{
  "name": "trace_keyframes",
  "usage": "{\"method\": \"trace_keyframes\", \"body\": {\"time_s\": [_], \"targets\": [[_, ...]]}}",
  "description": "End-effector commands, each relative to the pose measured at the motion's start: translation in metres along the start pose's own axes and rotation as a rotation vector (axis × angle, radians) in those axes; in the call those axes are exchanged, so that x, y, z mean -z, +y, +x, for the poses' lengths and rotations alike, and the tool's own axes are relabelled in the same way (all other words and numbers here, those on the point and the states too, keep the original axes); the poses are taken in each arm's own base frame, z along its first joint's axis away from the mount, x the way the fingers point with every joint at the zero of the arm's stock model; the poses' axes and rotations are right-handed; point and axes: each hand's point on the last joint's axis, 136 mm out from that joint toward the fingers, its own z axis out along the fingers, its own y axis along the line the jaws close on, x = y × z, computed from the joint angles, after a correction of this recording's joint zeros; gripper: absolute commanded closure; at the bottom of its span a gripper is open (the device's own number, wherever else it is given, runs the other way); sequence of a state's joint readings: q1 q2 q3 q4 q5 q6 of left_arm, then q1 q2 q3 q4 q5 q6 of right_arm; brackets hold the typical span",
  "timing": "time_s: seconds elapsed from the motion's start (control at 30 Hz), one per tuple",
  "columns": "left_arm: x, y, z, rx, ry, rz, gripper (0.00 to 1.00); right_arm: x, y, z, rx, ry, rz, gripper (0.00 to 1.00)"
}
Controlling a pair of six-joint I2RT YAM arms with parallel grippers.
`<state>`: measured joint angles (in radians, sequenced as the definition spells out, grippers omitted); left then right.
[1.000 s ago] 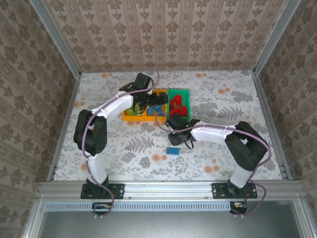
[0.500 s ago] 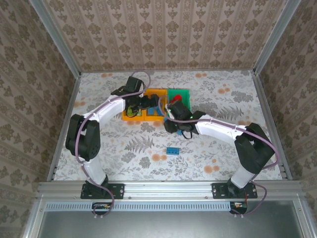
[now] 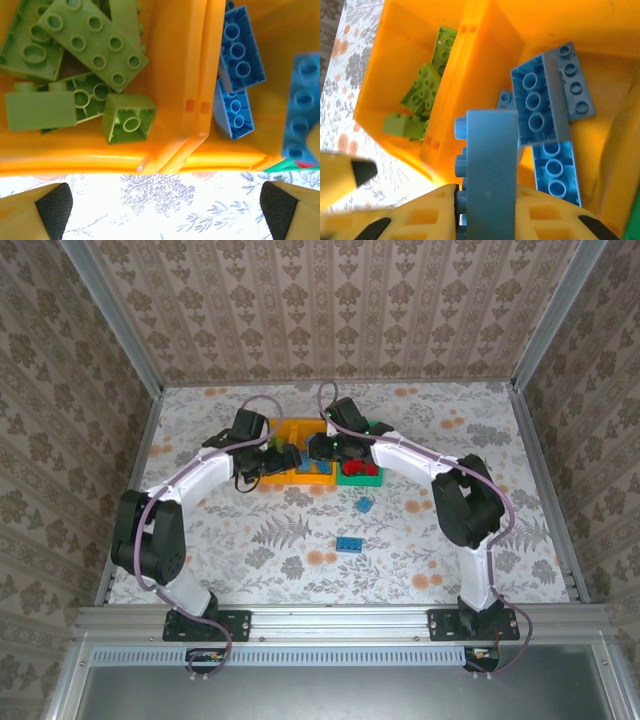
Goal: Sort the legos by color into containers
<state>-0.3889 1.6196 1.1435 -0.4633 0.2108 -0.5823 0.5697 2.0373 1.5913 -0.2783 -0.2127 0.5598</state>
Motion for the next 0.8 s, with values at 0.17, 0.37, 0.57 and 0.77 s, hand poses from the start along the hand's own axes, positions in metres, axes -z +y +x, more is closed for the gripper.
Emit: {"method": "trace_keyframes", "body": {"time_s": [0.17, 0.37, 0.57, 0.77], "targets": [[0.005, 0.003, 0.046, -0.111, 0.072, -0.056, 0.00, -0.024, -0.016, -0.007, -0.177, 0.034, 0.004, 0.56], [0.001, -0.034, 0.103, -0.242, 0.218, -0.059, 0.00, -0.014, -0.008, -0.014, -0.157, 0.016, -0.018, 0.39], [0.002, -0.073, 0.150, -0.343, 0.380, -0.069, 0.00, 0.016, 0.005, -0.029, -0.115, -0.047, -0.037, 0.31], [-0.004, -0.095, 0.185, -0.440, 0.516, -0.148, 0.00, 0.050, -0.020, -0.038, -0.133, -0.114, 0.028, 0.28]]}}
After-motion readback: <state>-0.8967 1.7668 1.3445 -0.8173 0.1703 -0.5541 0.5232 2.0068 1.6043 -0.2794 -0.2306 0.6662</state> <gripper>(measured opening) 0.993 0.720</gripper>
